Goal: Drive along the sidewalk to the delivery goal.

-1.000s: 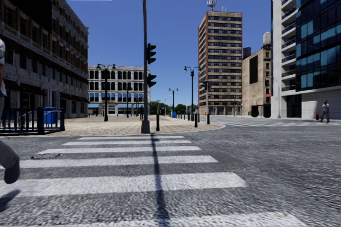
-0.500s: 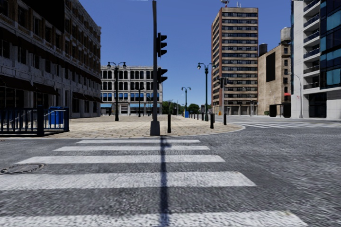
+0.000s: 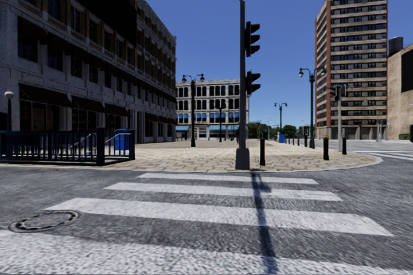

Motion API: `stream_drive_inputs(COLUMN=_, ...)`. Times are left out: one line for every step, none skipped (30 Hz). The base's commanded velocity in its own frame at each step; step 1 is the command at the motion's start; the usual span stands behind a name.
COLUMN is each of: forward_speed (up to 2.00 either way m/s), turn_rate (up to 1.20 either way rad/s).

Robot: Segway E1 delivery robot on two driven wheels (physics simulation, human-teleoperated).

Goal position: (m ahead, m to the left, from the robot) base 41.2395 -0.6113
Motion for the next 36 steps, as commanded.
stream_drive_inputs(forward_speed=1.86, turn_rate=0.0)
stream_drive_inputs(forward_speed=1.86, turn_rate=0.0)
stream_drive_inputs(forward_speed=1.86, turn_rate=0.0)
stream_drive_inputs(forward_speed=1.86, turn_rate=0.0)
stream_drive_inputs(forward_speed=1.86, turn_rate=0.0)
stream_drive_inputs(forward_speed=1.86, turn_rate=0.0)
stream_drive_inputs(forward_speed=1.86, turn_rate=0.0)
stream_drive_inputs(forward_speed=1.86, turn_rate=0.0)
stream_drive_inputs(forward_speed=1.86, turn_rate=0.0)
stream_drive_inputs(forward_speed=1.86, turn_rate=0.0)
stream_drive_inputs(forward_speed=1.86, turn_rate=0.0)
stream_drive_inputs(forward_speed=1.86, turn_rate=0.0)
stream_drive_inputs(forward_speed=1.86, turn_rate=0.0)
stream_drive_inputs(forward_speed=1.86, turn_rate=0.0)
stream_drive_inputs(forward_speed=1.86, turn_rate=0.0)
stream_drive_inputs(forward_speed=1.86, turn_rate=0.05)
stream_drive_inputs(forward_speed=1.86, turn_rate=0.16)
stream_drive_inputs(forward_speed=1.86, turn_rate=0.3)
stream_drive_inputs(forward_speed=1.86, turn_rate=0.35)
stream_drive_inputs(forward_speed=1.86, turn_rate=0.35)
stream_drive_inputs(forward_speed=1.86, turn_rate=0.36)
stream_drive_inputs(forward_speed=1.86, turn_rate=0.36)
stream_drive_inputs(forward_speed=1.86, turn_rate=0.16)
stream_drive_inputs(forward_speed=1.86, turn_rate=0.16)
stream_drive_inputs(forward_speed=1.86, turn_rate=0.03)
stream_drive_inputs(forward_speed=1.86, turn_rate=0.0)
stream_drive_inputs(forward_speed=1.86, turn_rate=0.0)
stream_drive_inputs(forward_speed=1.86, turn_rate=0.0)
stream_drive_inputs(forward_speed=1.86, turn_rate=0.0)
stream_drive_inputs(forward_speed=1.86, turn_rate=0.0)
stream_drive_inputs(forward_speed=1.86, turn_rate=0.0)
stream_drive_inputs(forward_speed=1.86, turn_rate=0.0)
stream_drive_inputs(forward_speed=1.86, turn_rate=0.0)
stream_drive_inputs(forward_speed=1.86, turn_rate=0.0)
stream_drive_inputs(forward_speed=1.86, turn_rate=0.0)
stream_drive_inputs(forward_speed=1.86, turn_rate=0.0)
